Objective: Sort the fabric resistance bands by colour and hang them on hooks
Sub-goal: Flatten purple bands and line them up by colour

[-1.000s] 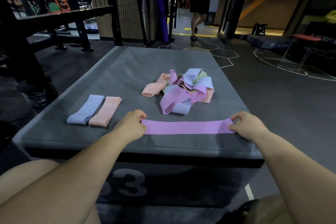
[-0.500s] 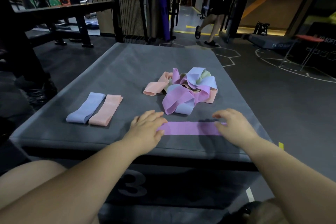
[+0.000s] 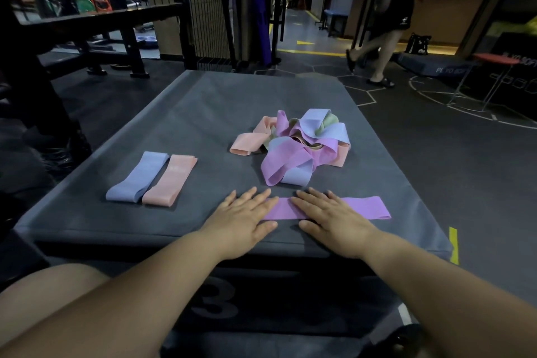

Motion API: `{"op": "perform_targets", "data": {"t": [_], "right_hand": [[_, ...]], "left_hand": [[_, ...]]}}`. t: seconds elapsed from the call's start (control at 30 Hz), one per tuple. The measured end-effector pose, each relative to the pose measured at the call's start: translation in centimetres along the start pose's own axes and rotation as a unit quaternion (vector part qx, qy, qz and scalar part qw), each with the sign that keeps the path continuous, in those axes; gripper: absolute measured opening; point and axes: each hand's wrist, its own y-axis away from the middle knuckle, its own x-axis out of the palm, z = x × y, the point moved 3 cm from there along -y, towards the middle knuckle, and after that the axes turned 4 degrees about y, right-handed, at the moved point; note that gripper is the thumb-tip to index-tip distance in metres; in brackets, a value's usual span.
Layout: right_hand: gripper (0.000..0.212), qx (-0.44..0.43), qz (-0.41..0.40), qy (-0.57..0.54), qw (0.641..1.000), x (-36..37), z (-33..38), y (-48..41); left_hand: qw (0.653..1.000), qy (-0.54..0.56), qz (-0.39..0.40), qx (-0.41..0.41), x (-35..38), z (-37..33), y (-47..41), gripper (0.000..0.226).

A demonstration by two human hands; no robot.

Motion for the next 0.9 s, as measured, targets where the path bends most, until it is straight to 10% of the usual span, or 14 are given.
{"op": "perform_targets", "data": {"t": [0.17,0.37,0.53,0.9], "right_hand": [[0.121,0.028,-0.003,0.001,1.0,0.3,-1.8,1.1],[0.064,0.102,0.014,0.015,0.995,0.0,-4.7,3.2],[0.109,0.136,0.019,-0.003,0.991,0.3,-6.6,4.3],[0.065,0.17,0.048,0.001,0.984,-0.4,-6.7,4.2]], "left_hand": [[1.0,-0.001,0.003,0.003,0.1,0.2,-0.1,0.058],[1.0,-0.001,0.011,0.003,0.3,0.3,-0.2,0.059],[1.0,-0.006,0.014,0.002,0.3,0.2,-0.2,0.059],[1.0,0.006,0.025,-0.001,0.1,0.2,-0.2,0.06]]}}
